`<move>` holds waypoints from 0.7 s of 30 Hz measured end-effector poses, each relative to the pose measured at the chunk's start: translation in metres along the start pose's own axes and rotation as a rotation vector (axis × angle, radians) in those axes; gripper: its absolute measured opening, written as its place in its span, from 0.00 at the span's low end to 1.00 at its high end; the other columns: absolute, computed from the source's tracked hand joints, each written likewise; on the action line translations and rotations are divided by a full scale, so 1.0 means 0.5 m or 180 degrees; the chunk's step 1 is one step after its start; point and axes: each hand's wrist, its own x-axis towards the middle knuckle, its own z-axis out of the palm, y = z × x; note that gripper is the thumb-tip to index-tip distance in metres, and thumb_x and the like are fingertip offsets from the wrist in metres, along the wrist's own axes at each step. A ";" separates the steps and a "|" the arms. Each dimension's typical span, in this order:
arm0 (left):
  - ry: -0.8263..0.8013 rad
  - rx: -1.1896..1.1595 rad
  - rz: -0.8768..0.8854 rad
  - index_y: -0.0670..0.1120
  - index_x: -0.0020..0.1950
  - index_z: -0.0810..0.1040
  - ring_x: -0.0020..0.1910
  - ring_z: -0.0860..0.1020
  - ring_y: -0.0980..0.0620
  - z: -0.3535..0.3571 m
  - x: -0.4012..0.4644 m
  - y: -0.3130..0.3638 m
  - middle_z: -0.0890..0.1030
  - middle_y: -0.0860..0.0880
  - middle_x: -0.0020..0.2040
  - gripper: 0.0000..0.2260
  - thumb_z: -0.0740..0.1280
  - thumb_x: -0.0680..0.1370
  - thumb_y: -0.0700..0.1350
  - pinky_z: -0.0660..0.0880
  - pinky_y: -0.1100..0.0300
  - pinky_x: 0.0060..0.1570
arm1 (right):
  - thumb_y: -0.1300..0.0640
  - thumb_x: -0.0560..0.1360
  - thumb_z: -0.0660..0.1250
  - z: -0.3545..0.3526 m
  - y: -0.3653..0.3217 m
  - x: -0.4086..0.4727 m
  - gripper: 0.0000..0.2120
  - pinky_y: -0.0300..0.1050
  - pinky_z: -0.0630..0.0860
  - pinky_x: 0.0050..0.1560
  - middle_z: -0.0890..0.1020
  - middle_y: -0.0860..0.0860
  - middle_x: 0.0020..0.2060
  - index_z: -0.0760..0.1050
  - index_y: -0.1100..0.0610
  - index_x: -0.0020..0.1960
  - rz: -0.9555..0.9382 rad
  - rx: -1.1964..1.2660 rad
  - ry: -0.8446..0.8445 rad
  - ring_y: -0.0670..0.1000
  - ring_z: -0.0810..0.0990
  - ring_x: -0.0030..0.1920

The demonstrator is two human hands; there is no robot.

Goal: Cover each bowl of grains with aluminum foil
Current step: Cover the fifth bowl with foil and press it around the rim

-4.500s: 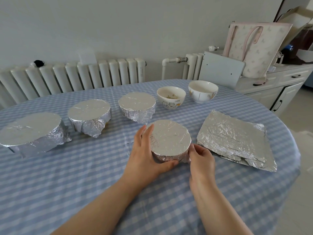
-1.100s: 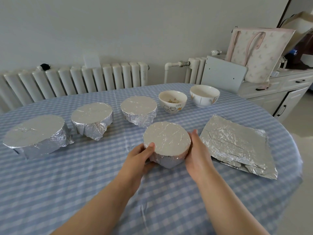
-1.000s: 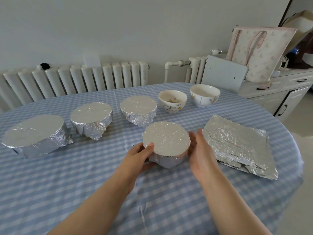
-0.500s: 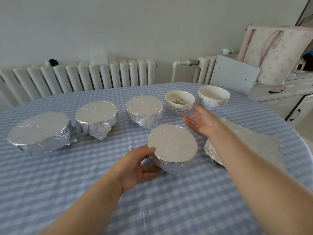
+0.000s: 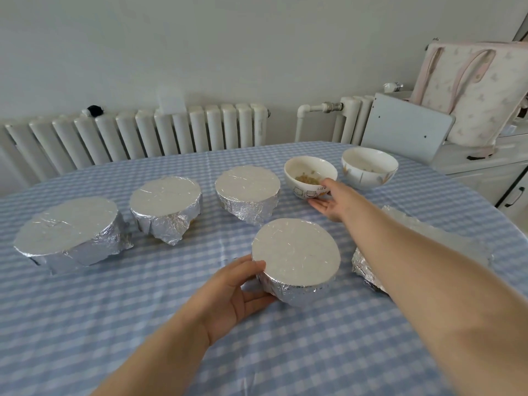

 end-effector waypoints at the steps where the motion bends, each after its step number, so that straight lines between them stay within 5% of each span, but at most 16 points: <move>1: 0.0010 -0.0041 0.0025 0.43 0.55 0.79 0.42 0.83 0.44 0.001 0.000 -0.003 0.83 0.46 0.48 0.17 0.73 0.67 0.41 0.81 0.52 0.51 | 0.62 0.75 0.69 -0.009 0.000 -0.003 0.26 0.54 0.80 0.56 0.74 0.65 0.63 0.64 0.60 0.70 0.0016 0.0027 -0.0028 0.62 0.79 0.58; 5: 0.0081 -0.0145 0.0122 0.43 0.54 0.79 0.43 0.84 0.45 0.013 0.001 -0.008 0.84 0.45 0.49 0.15 0.70 0.68 0.42 0.81 0.52 0.52 | 0.59 0.73 0.72 -0.063 -0.024 -0.027 0.23 0.52 0.83 0.39 0.78 0.67 0.54 0.69 0.62 0.64 -0.0054 0.0099 -0.0152 0.61 0.83 0.50; 9: 0.0177 -0.0129 0.0160 0.38 0.57 0.79 0.47 0.83 0.41 0.038 0.016 0.000 0.83 0.43 0.53 0.17 0.70 0.69 0.41 0.82 0.51 0.45 | 0.56 0.74 0.71 -0.125 -0.049 -0.079 0.22 0.49 0.84 0.42 0.80 0.67 0.51 0.68 0.62 0.64 -0.0185 0.0071 -0.0213 0.59 0.85 0.46; 16: 0.0659 -0.0154 0.0228 0.36 0.56 0.75 0.47 0.81 0.43 0.134 0.106 0.024 0.77 0.41 0.55 0.08 0.67 0.77 0.36 0.81 0.42 0.48 | 0.55 0.74 0.72 -0.175 -0.037 -0.179 0.27 0.48 0.84 0.43 0.81 0.66 0.51 0.65 0.59 0.68 -0.0591 0.0339 -0.0090 0.57 0.85 0.47; 19: 0.0738 -0.0323 0.0281 0.38 0.48 0.74 0.41 0.78 0.46 0.193 0.150 0.027 0.75 0.43 0.46 0.02 0.66 0.78 0.35 0.81 0.42 0.41 | 0.54 0.74 0.71 -0.187 -0.042 -0.225 0.26 0.49 0.83 0.47 0.82 0.65 0.50 0.66 0.59 0.67 -0.0841 0.0583 -0.0120 0.56 0.86 0.47; 21: 0.0814 -0.0482 0.0324 0.39 0.45 0.73 0.40 0.77 0.47 0.220 0.187 0.031 0.74 0.43 0.42 0.04 0.66 0.78 0.34 0.80 0.41 0.45 | 0.53 0.75 0.71 -0.195 -0.045 -0.258 0.22 0.48 0.83 0.46 0.83 0.64 0.48 0.68 0.58 0.65 -0.0994 0.0652 -0.0188 0.57 0.85 0.48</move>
